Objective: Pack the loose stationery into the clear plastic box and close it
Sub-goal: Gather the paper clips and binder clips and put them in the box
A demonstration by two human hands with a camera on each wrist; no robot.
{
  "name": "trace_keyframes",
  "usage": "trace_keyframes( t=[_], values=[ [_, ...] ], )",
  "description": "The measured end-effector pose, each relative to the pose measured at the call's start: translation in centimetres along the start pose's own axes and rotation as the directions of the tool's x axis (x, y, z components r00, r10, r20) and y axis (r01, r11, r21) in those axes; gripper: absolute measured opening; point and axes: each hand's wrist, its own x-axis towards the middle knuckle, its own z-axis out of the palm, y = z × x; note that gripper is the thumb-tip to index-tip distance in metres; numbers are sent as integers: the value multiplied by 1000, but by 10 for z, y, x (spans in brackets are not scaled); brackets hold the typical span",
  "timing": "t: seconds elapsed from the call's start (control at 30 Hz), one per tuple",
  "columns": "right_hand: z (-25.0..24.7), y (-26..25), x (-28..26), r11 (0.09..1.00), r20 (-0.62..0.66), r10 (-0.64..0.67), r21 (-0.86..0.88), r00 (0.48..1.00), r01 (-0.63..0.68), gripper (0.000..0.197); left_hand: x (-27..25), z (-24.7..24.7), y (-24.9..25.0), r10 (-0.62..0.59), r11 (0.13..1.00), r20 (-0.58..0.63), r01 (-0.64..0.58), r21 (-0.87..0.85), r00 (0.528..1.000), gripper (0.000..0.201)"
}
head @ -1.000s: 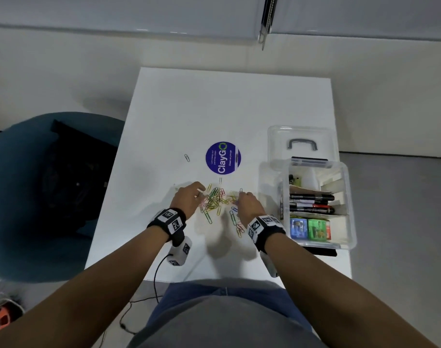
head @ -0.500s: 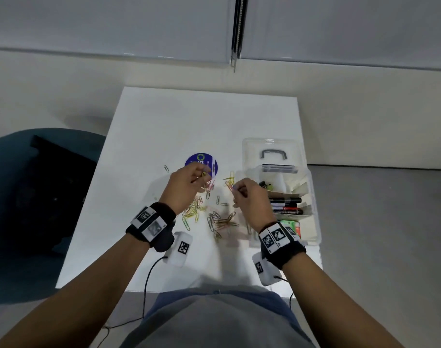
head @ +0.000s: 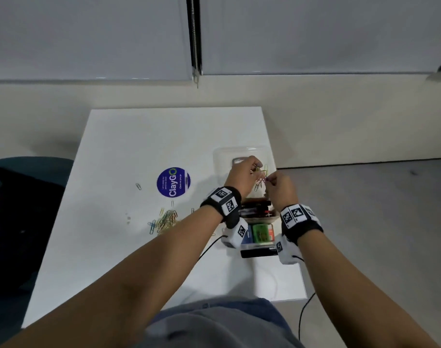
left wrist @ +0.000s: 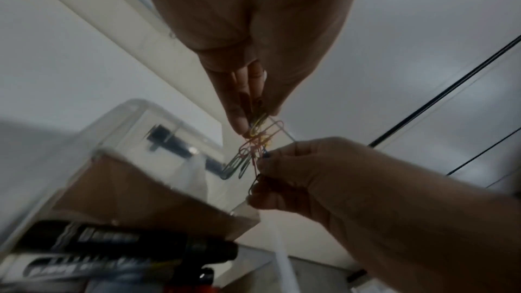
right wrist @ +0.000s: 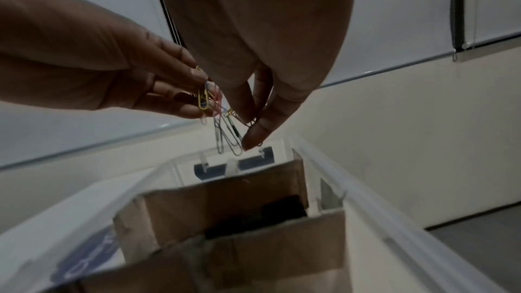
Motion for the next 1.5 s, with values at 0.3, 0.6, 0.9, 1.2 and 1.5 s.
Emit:
trace_keyframes(
  t=[0.3,0.6,0.9,1.2,1.5],
  values=[
    [2,7,4,985,7,32,-170,999,-30,21,8,4,-24,-9,989,172,-17,146,985,38],
    [92,-66,-50,943,247,-301,-64,921,325,22,-38,-99,-140,-115,933,-45,124,339,992,24],
    [185,-36,-87,813,509,207,-565,836,143,65,-114,-138,-234,-502,606,37,321,728,864,104],
    [209,-33,-99,790,555,-23,-500,831,355,57,-110,-120,-238,-348,754,77,230,616,934,40],
    [203,-48,-81,829,602,-23,-434,798,352,44,-105,-131,-240,-335,786,110,213,581,936,10]
  ],
)
